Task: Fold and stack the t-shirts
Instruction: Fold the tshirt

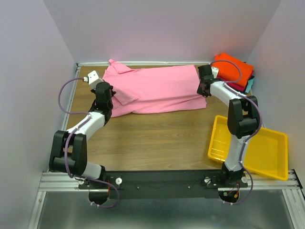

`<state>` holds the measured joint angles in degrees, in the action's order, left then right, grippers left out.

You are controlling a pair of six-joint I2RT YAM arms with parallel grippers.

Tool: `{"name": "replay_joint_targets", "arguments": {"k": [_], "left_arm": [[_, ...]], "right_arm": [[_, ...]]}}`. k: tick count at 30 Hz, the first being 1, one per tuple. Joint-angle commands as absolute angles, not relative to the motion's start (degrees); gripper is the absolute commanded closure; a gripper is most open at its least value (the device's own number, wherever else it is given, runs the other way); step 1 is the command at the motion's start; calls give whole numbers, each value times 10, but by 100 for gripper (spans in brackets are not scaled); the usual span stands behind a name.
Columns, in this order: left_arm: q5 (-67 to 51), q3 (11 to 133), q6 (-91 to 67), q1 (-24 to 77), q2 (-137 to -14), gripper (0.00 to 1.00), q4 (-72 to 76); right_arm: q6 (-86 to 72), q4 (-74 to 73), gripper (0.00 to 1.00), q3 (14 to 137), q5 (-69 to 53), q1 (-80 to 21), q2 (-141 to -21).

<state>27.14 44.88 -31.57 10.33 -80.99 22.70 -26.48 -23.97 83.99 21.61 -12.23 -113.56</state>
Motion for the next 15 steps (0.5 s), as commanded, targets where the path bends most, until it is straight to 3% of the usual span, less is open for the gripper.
{"name": "replay_joint_targets", "arguments": {"k": [1, 4, 6, 7, 8, 9, 11, 13, 15], "left_arm": [[260, 482, -301, 94, -844, 100, 241], [258, 504, -300, 87, -867, 100, 232], [256, 523, -294, 81, -878, 97, 219], [255, 531, -291, 78, -885, 81, 212], [257, 538, -291, 76, -886, 54, 192], [271, 541, -288, 76, -885, 25, 184], [286, 539, -287, 74, -868, 11, 170], [297, 520, -289, 73, -840, 4, 164], [294, 498, -293, 73, -823, 4, 155]], "right_arm": [[-251, -243, 98, 874, 216, -117, -1161], [-250, -243, 97, 890, 209, -116, -1170], [-249, -242, 87, 898, 198, -117, -1171], [-246, -242, 80, 903, 193, -116, -1171], [-243, -242, 59, 910, 181, -117, -1169], [-241, -242, 48, 911, 175, -117, -1167], [-241, -236, 24, 910, 165, -117, -1155], [-239, -225, 18, 897, 148, -118, -1142], [-237, -203, 16, 870, 128, -120, -1115]]}}
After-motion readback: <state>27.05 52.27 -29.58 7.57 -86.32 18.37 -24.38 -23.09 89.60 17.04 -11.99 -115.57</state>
